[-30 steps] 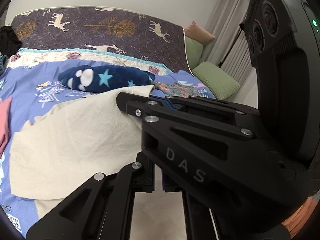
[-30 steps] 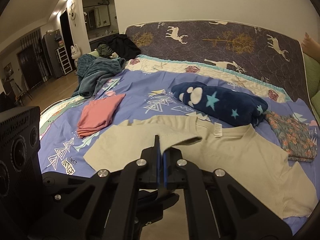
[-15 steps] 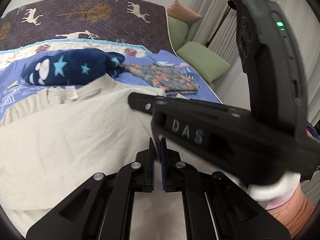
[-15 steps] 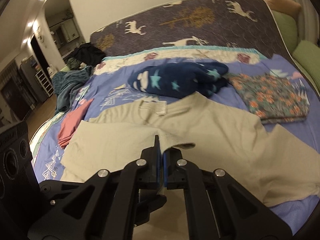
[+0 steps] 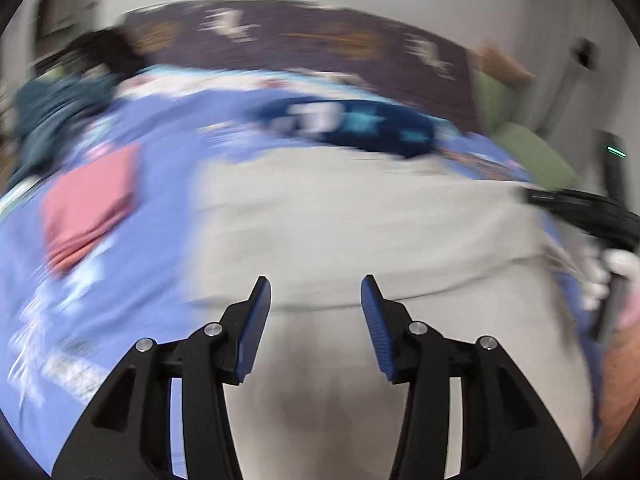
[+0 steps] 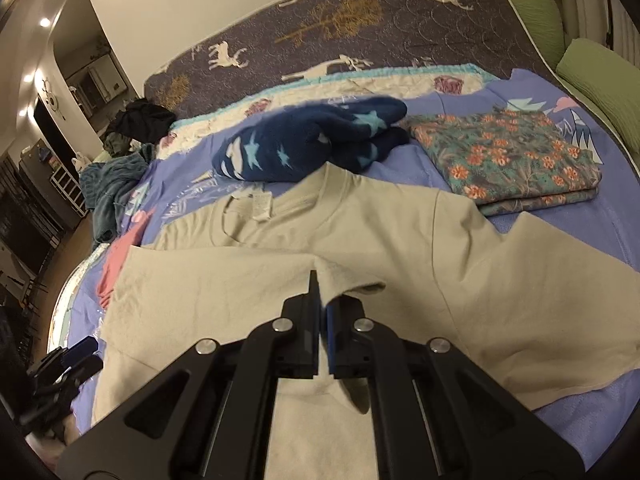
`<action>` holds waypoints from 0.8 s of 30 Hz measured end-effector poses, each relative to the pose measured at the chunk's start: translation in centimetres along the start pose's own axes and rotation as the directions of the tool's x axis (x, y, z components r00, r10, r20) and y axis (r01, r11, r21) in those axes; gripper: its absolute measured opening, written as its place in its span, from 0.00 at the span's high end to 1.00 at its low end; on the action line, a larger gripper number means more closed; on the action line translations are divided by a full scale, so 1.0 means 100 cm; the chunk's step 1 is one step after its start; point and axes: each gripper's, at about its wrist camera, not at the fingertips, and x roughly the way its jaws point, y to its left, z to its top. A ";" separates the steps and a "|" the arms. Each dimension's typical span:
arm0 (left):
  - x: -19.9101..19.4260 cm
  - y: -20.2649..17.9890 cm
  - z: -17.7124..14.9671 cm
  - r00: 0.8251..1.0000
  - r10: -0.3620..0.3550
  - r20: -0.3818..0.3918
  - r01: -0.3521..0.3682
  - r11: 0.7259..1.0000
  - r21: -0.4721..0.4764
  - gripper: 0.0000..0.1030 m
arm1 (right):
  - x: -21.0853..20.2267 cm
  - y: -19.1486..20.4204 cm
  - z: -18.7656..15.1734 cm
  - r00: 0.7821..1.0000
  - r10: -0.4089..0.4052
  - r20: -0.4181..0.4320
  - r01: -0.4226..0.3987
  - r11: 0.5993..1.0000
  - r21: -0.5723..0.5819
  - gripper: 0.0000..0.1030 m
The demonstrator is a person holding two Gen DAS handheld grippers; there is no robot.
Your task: Fold small clothes
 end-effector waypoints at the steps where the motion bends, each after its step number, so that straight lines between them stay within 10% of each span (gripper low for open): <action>1: -0.003 0.016 -0.002 1.000 0.027 -0.002 -0.027 0.999 -0.037 0.54 | -0.010 0.003 0.002 0.999 -0.007 0.034 0.008 1.000 -0.012 0.98; 12: 0.006 0.048 -0.017 0.996 -0.061 -0.059 0.057 0.995 -0.080 0.53 | 0.001 -0.027 0.001 0.945 -0.326 -0.013 0.326 0.945 0.033 0.78; 24: 0.047 0.063 0.004 0.970 -0.242 -0.032 0.231 0.954 -0.191 0.53 | 0.057 0.187 0.023 0.998 -0.046 -0.048 0.022 0.912 -0.409 0.61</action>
